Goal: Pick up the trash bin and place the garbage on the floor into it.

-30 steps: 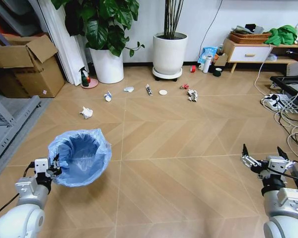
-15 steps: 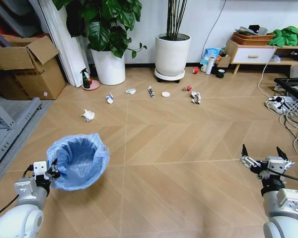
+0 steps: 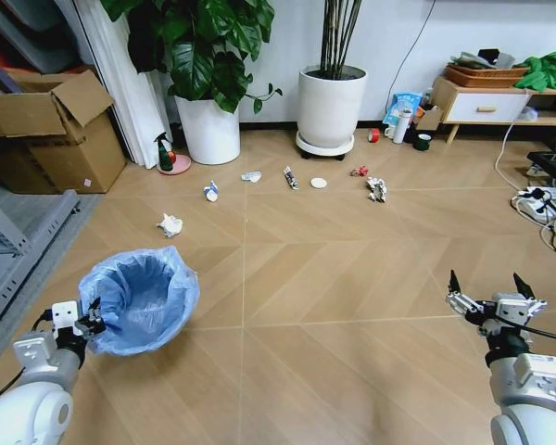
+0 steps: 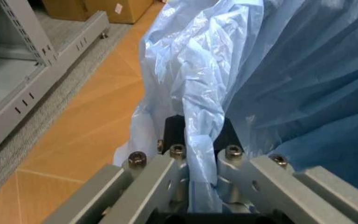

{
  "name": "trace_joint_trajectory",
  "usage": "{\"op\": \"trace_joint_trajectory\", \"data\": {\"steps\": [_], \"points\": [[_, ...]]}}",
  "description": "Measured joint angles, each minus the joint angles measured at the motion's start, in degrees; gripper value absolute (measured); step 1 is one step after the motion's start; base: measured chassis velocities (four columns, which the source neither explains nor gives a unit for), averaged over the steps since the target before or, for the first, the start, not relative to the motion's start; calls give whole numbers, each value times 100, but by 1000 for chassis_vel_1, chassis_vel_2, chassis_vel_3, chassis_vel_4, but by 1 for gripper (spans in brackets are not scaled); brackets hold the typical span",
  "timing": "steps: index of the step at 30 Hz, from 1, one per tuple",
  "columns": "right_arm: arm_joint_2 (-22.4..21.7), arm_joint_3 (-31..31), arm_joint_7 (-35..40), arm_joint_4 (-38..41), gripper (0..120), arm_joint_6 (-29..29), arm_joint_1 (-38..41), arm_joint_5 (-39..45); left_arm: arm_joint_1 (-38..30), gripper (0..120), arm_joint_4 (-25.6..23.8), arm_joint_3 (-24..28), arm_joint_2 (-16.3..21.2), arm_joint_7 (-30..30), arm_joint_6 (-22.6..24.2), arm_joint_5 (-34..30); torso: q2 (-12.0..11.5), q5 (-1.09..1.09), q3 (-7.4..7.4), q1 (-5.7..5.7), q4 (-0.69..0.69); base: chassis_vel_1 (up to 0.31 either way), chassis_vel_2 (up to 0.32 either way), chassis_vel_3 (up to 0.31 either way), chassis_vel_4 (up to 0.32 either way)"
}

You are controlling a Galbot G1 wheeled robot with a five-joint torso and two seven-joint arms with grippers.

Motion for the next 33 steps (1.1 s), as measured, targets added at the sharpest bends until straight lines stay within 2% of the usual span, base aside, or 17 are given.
{"op": "trace_joint_trajectory", "data": {"steps": [14,33], "points": [[17,-10,-4,0,100,55,-29,-23,47,0,-54,41,-20,63,-1,6,0,1,1,0,0,-37,219,40,-219],[1,5,65,23,100,49,-43,126,115,0,-169,79,-59,59,-48,68,0,0,0,0,0,39,319,-45,-311]]}}
